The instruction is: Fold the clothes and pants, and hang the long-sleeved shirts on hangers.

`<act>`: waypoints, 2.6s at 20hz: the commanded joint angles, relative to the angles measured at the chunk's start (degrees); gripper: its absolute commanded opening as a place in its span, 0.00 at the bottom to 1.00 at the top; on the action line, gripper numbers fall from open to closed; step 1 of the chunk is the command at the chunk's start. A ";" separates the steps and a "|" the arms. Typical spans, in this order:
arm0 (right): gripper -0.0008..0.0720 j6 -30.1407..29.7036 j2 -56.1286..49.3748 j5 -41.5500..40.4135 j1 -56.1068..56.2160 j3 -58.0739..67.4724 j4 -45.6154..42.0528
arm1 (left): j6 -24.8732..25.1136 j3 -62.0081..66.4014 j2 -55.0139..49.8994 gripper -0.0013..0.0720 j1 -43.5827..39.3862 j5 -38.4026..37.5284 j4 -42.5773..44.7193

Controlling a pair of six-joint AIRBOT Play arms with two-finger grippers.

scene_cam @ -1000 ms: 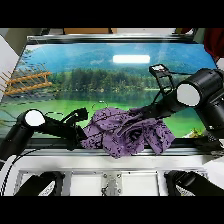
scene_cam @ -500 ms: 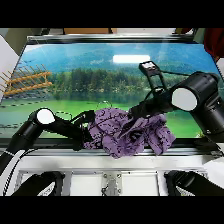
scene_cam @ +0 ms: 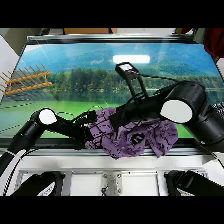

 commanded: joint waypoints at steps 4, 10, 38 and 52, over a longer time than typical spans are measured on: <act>0.05 0.37 -2.38 -4.44 4.24 0.52 2.58 | -0.11 0.04 -0.04 0.04 -0.02 0.26 -0.22; 0.05 0.37 -3.28 -5.81 5.01 0.52 4.13 | -0.13 0.04 -0.04 0.04 -0.02 0.22 -0.22; 0.73 -5.22 2.25 4.37 -0.24 0.52 2.99 | -0.13 0.04 -0.04 0.04 -0.02 0.07 -0.17; 0.98 -28.81 5.73 9.49 -21.90 0.50 15.15 | -0.13 0.04 -0.04 0.04 -0.02 0.04 -0.13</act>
